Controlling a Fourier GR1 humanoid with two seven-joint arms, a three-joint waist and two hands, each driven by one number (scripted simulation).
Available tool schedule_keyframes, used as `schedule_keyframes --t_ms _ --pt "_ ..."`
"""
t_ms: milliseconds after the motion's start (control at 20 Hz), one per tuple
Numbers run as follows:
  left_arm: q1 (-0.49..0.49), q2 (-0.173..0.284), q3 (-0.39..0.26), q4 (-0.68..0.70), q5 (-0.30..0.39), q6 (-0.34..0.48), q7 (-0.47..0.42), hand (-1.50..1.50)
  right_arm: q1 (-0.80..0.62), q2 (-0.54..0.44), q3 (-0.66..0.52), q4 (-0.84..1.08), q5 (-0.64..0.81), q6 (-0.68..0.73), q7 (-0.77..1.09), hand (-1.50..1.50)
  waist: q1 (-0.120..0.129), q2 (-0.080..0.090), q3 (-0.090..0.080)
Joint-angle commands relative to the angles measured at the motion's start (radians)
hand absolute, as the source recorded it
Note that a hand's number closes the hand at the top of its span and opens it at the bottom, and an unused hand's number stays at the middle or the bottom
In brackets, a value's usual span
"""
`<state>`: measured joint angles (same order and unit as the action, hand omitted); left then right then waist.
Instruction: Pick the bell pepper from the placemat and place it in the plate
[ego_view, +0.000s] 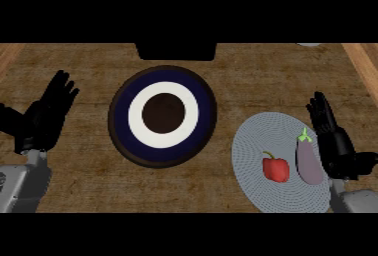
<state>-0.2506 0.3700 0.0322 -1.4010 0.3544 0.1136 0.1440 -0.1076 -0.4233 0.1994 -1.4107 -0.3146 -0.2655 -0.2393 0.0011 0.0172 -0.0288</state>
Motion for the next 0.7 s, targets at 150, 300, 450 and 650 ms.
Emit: schedule_keyframes --t_ms 150,300,450,650 --pt "0.148 0.112 -0.044 -0.018 -0.193 0.0 -0.131 0.0 -0.001 0.138 -0.069 -0.235 -0.156 -0.043 -0.005 -1.5 -0.007 -0.032 0.029" --pt "0.18 0.168 -0.052 -0.009 -0.257 0.015 -0.134 0.0 0.073 -0.047 -0.12 -0.146 0.117 -0.233 -0.031 -1.5 -0.042 -0.031 0.017" --pt "0.261 0.14 -0.078 -0.024 -0.3 0.041 -0.213 0.0 0.128 0.218 -0.13 -0.325 0.094 -0.421 -0.218 -1.5 -0.035 -0.036 0.027" --pt "0.322 0.122 -0.099 -0.06 -0.332 0.061 -0.253 0.0 0.295 0.414 -0.027 -0.481 0.116 -0.505 -0.4 -1.5 -0.026 -0.03 0.029"
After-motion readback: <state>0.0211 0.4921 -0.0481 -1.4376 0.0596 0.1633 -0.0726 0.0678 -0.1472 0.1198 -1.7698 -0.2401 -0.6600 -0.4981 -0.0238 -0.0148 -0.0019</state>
